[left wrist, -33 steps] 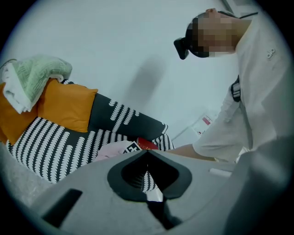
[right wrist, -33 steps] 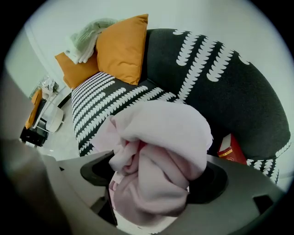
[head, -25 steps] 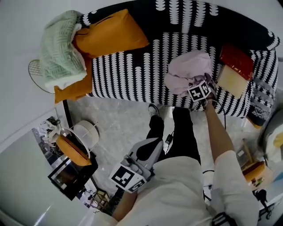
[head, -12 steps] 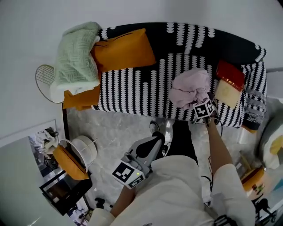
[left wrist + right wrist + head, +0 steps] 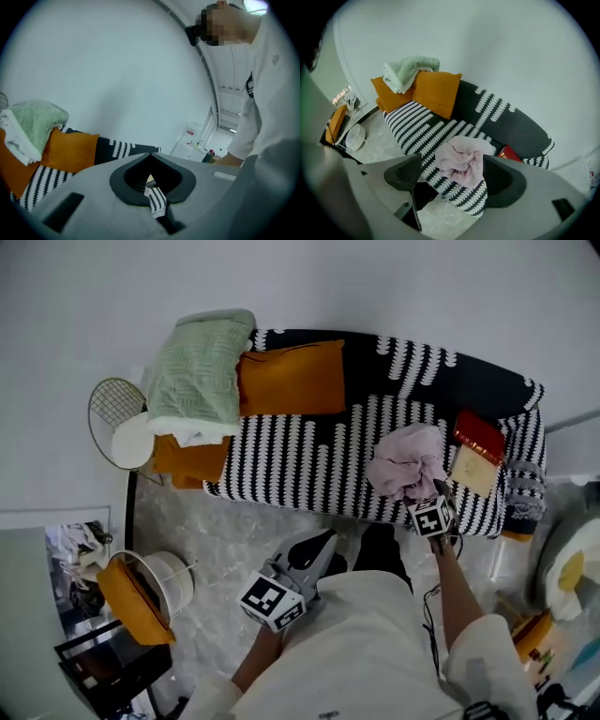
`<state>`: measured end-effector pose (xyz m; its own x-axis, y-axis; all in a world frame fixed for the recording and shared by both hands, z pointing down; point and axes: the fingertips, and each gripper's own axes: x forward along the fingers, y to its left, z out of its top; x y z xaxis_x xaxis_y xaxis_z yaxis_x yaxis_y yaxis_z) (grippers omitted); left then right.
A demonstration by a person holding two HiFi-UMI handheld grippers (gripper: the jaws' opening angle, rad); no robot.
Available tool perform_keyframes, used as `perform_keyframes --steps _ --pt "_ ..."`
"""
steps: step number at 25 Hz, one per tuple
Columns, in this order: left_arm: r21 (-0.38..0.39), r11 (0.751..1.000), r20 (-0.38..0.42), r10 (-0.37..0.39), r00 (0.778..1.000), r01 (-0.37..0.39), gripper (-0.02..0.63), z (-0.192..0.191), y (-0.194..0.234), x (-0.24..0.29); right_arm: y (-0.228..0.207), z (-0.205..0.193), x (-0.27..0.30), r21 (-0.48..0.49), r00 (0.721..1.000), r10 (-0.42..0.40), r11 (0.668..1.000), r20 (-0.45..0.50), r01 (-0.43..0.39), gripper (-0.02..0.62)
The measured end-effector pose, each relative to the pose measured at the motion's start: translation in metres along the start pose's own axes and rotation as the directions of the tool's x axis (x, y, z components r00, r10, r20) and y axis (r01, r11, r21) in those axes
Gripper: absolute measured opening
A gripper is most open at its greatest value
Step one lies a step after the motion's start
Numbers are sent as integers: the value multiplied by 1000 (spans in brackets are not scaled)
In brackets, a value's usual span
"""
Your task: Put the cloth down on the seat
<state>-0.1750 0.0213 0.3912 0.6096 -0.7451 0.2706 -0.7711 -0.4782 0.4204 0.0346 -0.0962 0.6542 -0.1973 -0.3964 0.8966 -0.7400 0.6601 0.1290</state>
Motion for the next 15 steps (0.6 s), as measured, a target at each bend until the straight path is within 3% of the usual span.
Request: perform_keyframes --steps 3,7,9,11,15 --pt "34 998 36 -44 998 43 11 8 2 -21 35 11 -39 4 999 4 1000 52 -5 408" --pt "45 994 54 -106 993 103 12 7 4 -45 82 18 -85 83 992 27 996 120 -37 402" --pt "42 989 42 -142 989 140 12 0 0 -51 96 16 -108 112 988 3 994 155 -21 334" --pt "43 983 21 -180 983 179 12 -9 -6 -53 105 10 -127 133 983 -38 991 182 13 181" --pt "64 971 -11 -229 973 229 12 -19 -23 -61 129 -5 -156 193 975 -34 981 218 -9 146"
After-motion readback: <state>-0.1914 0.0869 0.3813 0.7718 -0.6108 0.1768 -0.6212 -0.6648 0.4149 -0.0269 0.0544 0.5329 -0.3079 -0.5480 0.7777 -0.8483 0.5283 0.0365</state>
